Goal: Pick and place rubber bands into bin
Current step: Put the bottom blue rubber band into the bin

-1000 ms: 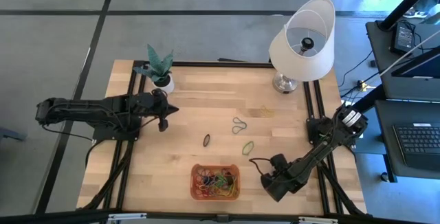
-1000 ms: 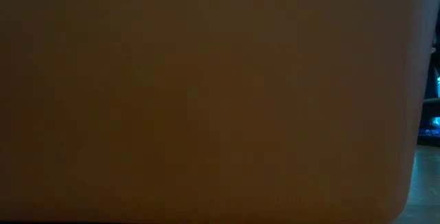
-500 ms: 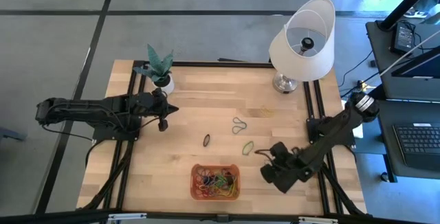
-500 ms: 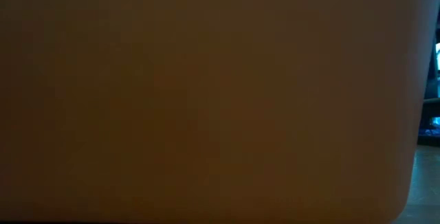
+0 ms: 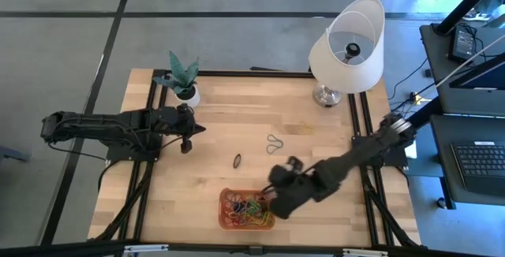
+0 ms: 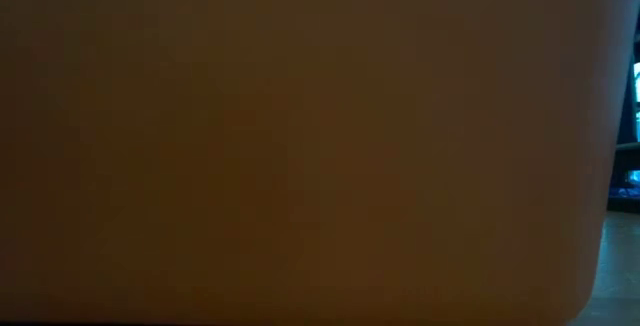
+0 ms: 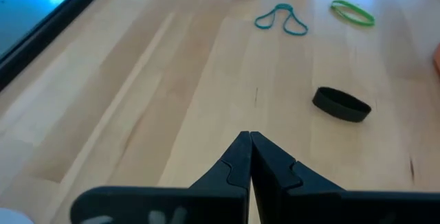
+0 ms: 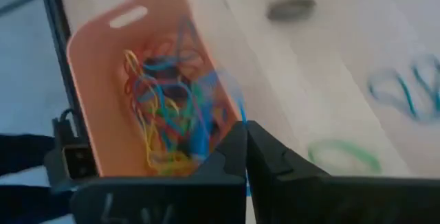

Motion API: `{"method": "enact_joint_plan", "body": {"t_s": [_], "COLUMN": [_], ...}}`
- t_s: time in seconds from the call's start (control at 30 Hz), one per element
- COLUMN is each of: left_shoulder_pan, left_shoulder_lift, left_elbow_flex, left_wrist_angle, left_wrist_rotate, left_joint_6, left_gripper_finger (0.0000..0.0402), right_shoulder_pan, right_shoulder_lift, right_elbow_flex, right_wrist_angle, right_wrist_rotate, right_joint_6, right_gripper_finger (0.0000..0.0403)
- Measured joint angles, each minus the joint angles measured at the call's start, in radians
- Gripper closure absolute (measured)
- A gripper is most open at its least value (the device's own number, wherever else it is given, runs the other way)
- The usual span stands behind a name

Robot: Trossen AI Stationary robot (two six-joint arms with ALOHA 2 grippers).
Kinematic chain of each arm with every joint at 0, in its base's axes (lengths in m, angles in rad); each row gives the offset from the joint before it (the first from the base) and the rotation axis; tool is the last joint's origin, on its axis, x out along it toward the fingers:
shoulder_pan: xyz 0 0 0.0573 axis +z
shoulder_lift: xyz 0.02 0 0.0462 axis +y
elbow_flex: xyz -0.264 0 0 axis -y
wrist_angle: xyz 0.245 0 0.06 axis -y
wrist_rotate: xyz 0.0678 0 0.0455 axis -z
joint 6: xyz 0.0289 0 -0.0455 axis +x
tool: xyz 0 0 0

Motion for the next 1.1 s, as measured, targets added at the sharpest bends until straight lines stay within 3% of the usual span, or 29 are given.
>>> {"method": "enact_joint_plan", "body": {"t_s": [0.17,0.57,0.8,1.1], "left_shoulder_pan": [0.0,0.0,0.0,0.0], "left_shoulder_lift": [0.001,0.001,0.001,0.001], "left_elbow_flex": [0.0,0.0,0.0,0.0], "left_wrist_angle": [-0.004,-0.052,-0.077,-0.071], "left_wrist_rotate": [0.002,0.055,0.055,0.054], "left_joint_6": [0.0,0.091,0.097,0.097], "left_gripper_finger": [0.04,0.04,0.04,0.04], "right_shoulder_pan": [-0.045,-0.062,-0.048,-0.056], "right_shoulder_lift": [0.168,0.404,0.424,0.404], "right_elbow_flex": [0.166,0.318,0.32,0.321], "right_wrist_angle": [-0.008,0.115,0.027,-0.014], "right_wrist_rotate": [-0.063,-0.284,-0.337,-0.331], "right_joint_6": [-0.136,-0.05,0.13,0.133], "right_gripper_finger": [0.0403,0.0403,0.0389,0.0319]}}
